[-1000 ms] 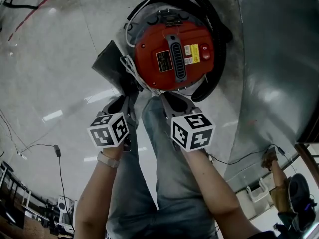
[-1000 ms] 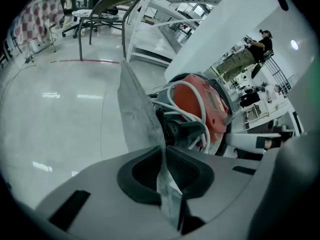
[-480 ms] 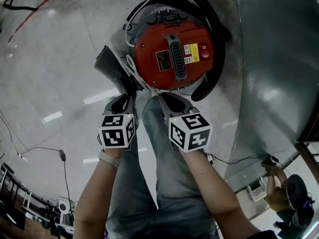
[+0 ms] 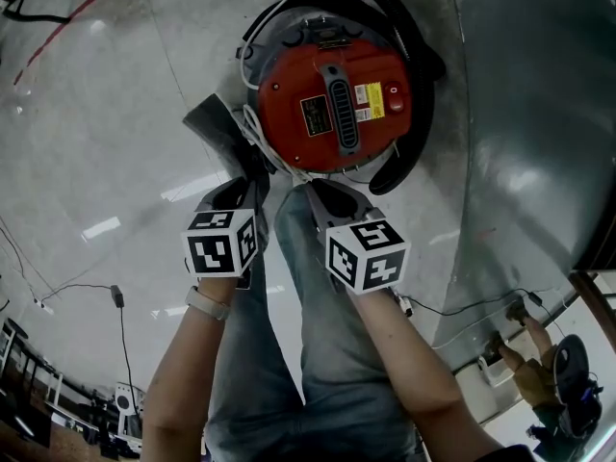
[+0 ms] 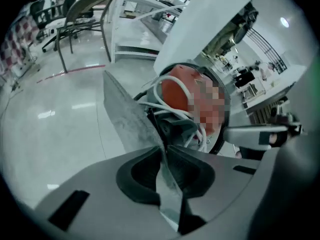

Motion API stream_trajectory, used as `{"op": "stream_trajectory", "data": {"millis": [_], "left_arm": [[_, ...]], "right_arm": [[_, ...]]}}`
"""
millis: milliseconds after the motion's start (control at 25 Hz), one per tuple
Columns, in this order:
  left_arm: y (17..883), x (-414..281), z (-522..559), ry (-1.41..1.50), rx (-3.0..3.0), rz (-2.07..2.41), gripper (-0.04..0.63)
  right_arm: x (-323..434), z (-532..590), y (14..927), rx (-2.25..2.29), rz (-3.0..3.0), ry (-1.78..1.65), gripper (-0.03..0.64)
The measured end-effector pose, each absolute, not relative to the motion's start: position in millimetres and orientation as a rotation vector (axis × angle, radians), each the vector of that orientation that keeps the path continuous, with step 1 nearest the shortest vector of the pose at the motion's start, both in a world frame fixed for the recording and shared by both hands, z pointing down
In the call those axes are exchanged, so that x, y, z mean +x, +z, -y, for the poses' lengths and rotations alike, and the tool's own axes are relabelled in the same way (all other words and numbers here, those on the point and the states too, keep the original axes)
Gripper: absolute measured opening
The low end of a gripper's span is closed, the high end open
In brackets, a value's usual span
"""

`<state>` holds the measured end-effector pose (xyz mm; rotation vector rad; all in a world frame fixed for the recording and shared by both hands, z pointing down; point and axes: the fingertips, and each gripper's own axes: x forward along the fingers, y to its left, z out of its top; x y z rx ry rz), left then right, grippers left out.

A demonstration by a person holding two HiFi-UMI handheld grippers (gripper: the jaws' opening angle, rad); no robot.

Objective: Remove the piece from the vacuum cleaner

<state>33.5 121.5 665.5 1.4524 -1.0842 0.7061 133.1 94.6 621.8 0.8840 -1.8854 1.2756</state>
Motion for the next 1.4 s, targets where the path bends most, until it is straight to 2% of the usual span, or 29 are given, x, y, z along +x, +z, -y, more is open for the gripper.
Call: {"op": "stream_trajectory", "data": {"millis": [160,560,600,680,920,1000,1040,1080,1120,1400], "left_arm": [[666,44,-130,0.778,1.553,1.040,0.060],[667,46,-129,0.748,1.565,1.024,0.077],[668,46,-130,0.757,1.572,1.021,0.095],[666,45,-131,0.770,1.581,1.008,0.181],[632,36,-122,0.743,1.631,1.024,0.215],[609,28,-118,0.711,1.660,1.034,0.207],[595,23,-117,0.695,1.683,1.045,0.161],[580,17,-114,0.676,1.708,1.057,0.072],[566,12,-111,0.652,1.733,1.067,0.034],[458,-24,-95,0.531,1.908,1.087,0.018]], "right_arm": [[132,-93,622,0.891,1.881,1.277,0.058],[135,-86,618,0.930,1.885,1.276,0.058],[135,-85,617,0.933,1.886,1.274,0.058],[136,-84,612,0.940,1.894,1.268,0.058],[136,-78,575,0.989,1.946,1.254,0.058],[131,-77,554,1.000,1.982,1.243,0.055],[128,-77,542,1.001,2.003,1.234,0.051],[124,-76,529,1.000,2.025,1.222,0.046],[120,-74,516,1.000,2.050,1.205,0.043],[87,-62,415,1.016,2.210,1.081,0.029]]}}
